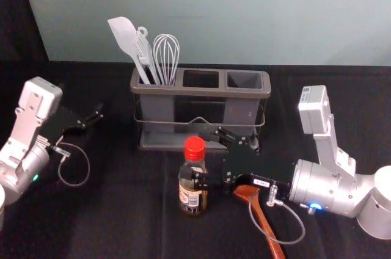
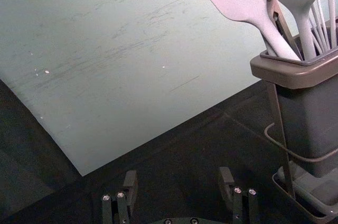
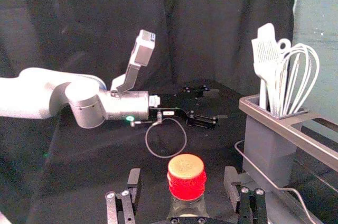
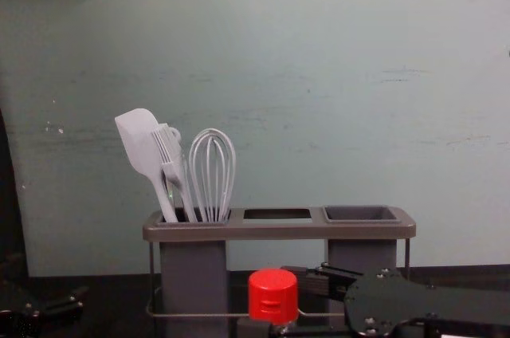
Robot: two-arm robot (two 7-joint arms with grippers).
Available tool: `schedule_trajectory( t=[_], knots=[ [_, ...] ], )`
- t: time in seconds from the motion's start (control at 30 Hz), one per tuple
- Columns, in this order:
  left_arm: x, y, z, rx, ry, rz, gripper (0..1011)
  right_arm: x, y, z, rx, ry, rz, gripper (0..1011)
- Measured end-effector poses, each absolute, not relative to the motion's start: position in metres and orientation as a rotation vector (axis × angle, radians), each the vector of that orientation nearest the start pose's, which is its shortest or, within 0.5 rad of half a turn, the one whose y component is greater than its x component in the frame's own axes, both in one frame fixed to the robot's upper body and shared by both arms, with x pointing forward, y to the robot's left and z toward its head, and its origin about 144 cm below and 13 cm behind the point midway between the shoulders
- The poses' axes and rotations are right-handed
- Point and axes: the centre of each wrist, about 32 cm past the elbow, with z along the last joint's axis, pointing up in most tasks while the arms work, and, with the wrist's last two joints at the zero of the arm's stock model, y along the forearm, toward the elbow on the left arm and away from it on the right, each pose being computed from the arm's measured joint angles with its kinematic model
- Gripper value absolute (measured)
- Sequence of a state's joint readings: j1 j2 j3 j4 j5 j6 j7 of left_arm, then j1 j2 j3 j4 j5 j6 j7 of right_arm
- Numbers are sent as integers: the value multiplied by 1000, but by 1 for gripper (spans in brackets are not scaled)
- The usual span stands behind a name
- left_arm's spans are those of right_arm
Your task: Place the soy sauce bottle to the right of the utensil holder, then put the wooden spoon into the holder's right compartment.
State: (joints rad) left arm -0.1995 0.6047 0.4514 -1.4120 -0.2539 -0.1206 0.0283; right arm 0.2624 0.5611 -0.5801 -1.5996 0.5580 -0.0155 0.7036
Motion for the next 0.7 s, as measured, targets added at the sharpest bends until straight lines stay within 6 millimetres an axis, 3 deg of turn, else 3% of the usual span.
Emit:
schedule_trajectory(
  t=[0.27,0.53,0.7],
  knots=[
    [489,310,1140,304,-285,1248,1005,485,-229,1183,-55,-13,-366,995],
    [489,310,1140,304,-285,1248,1005,485,-230,1183,-54,-14,-367,816],
    [489,310,1140,304,-285,1248,1005,485,-230,1183,-54,-14,-367,647]
  ],
)
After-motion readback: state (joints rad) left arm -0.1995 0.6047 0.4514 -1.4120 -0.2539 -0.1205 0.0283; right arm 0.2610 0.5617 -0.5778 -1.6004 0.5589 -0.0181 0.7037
